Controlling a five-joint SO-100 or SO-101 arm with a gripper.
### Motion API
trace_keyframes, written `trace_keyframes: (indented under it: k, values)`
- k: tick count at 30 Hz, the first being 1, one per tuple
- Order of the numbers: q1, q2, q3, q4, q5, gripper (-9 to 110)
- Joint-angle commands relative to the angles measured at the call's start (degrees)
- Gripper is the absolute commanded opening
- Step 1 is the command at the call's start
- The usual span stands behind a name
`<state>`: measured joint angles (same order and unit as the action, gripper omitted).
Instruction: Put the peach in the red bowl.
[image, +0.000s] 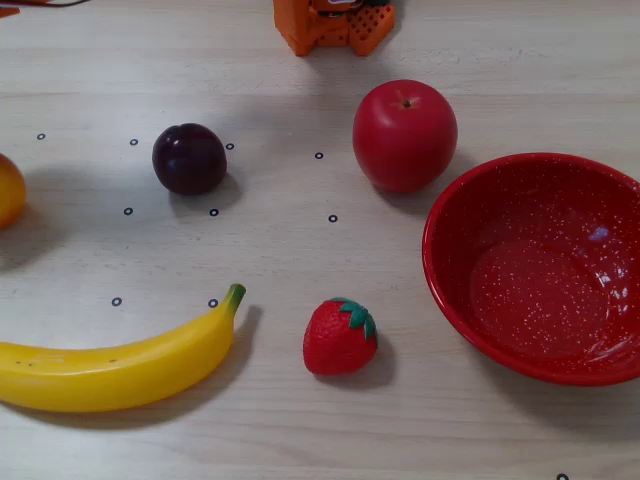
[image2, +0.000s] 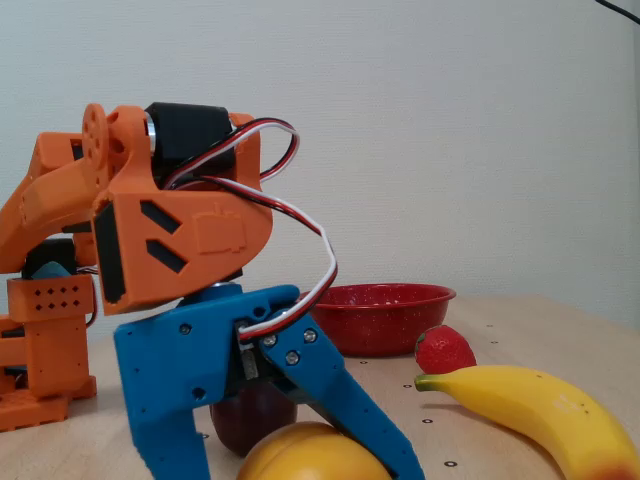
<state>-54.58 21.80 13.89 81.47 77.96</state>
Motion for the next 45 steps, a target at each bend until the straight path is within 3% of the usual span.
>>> trace_keyframes:
  k: [1, 3, 8, 13, 24, 33, 45]
  values:
    - [1.4, 2.9, -1.9, -0.3, 1.8, 21]
    - [1.6, 2.9, -1.9, -0.3, 2.3, 9]
    - [1.8, 2.9, -2.5, 1.1, 4.9, 0]
    - [2.6, 3.3, -7.4, 6.3, 1.7, 0]
    - [13.5, 18.3, -15.1, 23.3, -18.5, 0]
    - [32.3, 35.6, -17.6, 30.0, -35.3, 0]
    - [70.0, 50.2, -7.6, 30.1, -57.9, 0]
